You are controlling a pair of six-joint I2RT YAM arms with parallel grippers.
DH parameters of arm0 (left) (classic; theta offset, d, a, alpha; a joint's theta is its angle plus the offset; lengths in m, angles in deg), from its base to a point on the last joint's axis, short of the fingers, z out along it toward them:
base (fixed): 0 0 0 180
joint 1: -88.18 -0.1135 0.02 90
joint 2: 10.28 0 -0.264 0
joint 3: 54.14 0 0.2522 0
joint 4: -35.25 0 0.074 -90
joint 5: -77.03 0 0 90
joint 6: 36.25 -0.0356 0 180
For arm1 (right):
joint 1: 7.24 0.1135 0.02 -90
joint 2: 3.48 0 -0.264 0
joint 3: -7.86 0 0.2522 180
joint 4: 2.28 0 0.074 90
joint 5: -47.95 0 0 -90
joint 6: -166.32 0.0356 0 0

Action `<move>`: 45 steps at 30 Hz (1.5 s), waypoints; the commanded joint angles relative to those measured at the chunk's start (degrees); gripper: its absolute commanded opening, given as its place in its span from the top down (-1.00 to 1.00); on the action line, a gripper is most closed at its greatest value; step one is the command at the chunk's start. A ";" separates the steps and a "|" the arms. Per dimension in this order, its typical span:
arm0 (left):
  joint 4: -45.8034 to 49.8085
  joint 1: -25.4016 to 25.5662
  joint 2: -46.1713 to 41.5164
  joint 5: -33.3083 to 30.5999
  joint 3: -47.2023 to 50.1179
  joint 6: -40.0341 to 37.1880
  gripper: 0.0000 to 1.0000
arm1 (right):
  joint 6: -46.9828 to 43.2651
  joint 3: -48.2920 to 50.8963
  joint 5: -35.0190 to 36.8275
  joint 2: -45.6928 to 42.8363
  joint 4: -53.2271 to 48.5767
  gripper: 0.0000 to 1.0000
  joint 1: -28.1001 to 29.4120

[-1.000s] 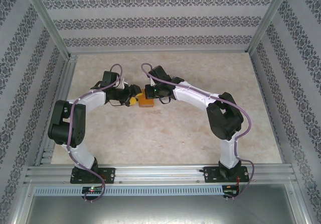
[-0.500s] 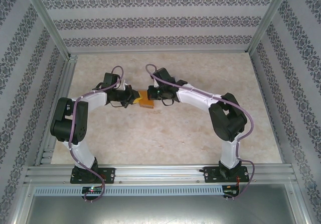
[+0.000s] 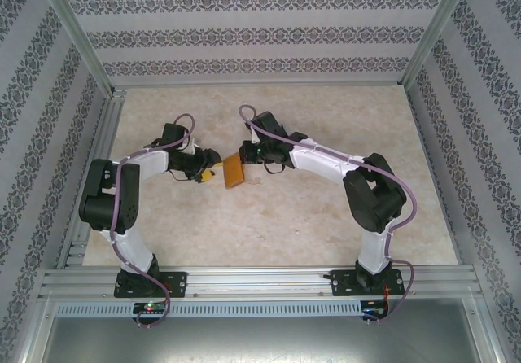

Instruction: Put the credit cards into the card holder

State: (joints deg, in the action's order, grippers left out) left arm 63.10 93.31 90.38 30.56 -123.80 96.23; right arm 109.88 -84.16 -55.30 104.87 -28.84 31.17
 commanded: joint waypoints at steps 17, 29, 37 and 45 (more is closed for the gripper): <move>3.49 0.68 -6.60 2.04 -1.50 -2.26 -0.23 | 3.88 -2.20 -4.44 -2.63 4.90 1.00 0.79; 2.40 2.68 -2.72 1.51 -5.10 -1.20 -0.24 | 6.09 -2.51 -8.38 -1.91 6.43 1.00 0.85; 1.41 2.96 -1.52 1.83 -4.40 -0.74 -0.13 | 5.99 -0.95 -7.42 -3.24 6.68 1.00 0.44; 0.58 2.96 -1.48 1.73 -3.52 -0.48 0.34 | 5.55 0.24 -6.89 -3.91 6.73 1.00 0.28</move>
State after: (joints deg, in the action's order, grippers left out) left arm 65.52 95.69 88.37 32.00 -127.80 95.60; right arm 115.24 -84.95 -62.10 103.45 -23.66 31.54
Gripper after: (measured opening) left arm 0.340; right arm 0.059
